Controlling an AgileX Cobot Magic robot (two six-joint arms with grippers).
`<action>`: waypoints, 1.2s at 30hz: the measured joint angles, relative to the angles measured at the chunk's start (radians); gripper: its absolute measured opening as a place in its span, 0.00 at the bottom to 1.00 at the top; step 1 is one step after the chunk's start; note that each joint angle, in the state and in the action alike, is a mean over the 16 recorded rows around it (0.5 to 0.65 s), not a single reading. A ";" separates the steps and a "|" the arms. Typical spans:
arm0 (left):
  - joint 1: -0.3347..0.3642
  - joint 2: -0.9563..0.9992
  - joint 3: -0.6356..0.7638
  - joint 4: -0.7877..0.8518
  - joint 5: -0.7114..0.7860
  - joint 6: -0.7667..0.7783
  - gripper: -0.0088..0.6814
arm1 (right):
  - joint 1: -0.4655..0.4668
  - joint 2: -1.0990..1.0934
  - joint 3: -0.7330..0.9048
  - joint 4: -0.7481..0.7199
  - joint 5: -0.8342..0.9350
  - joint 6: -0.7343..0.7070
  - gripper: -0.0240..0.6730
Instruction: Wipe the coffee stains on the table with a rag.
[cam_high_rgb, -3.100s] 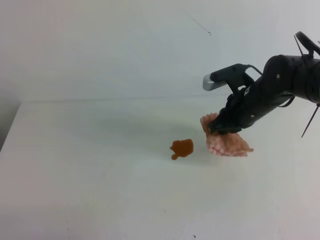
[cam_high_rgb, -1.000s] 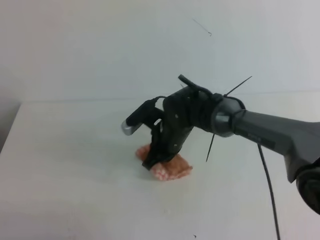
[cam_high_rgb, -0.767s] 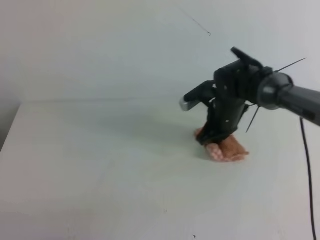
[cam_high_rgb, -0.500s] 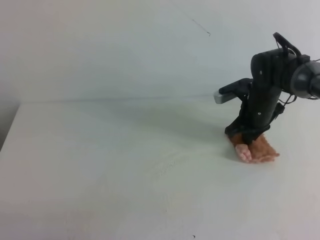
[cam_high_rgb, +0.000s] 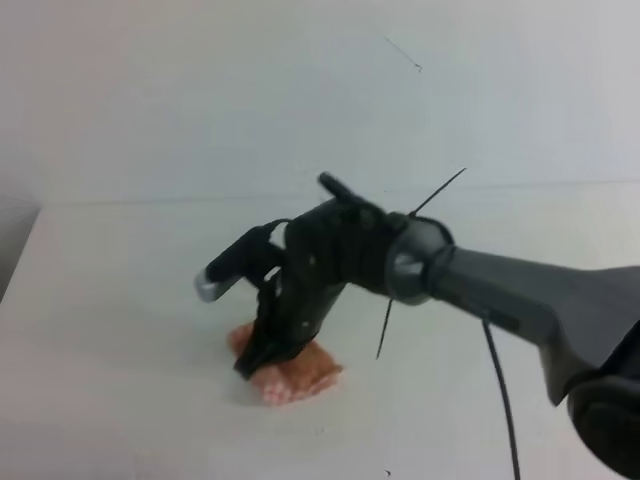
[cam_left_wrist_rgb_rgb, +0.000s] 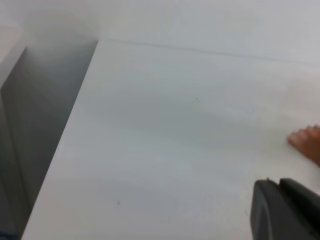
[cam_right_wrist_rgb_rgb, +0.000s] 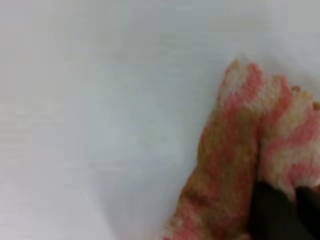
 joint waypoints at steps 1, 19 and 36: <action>0.000 0.000 0.000 0.000 0.000 0.000 0.01 | 0.028 0.000 0.000 0.001 -0.004 -0.002 0.03; 0.000 0.000 0.000 0.000 0.000 0.000 0.02 | 0.169 -0.203 0.000 -0.350 0.130 0.135 0.03; 0.000 0.000 0.000 0.000 0.000 0.000 0.01 | -0.076 -0.644 0.426 -0.484 -0.073 0.345 0.03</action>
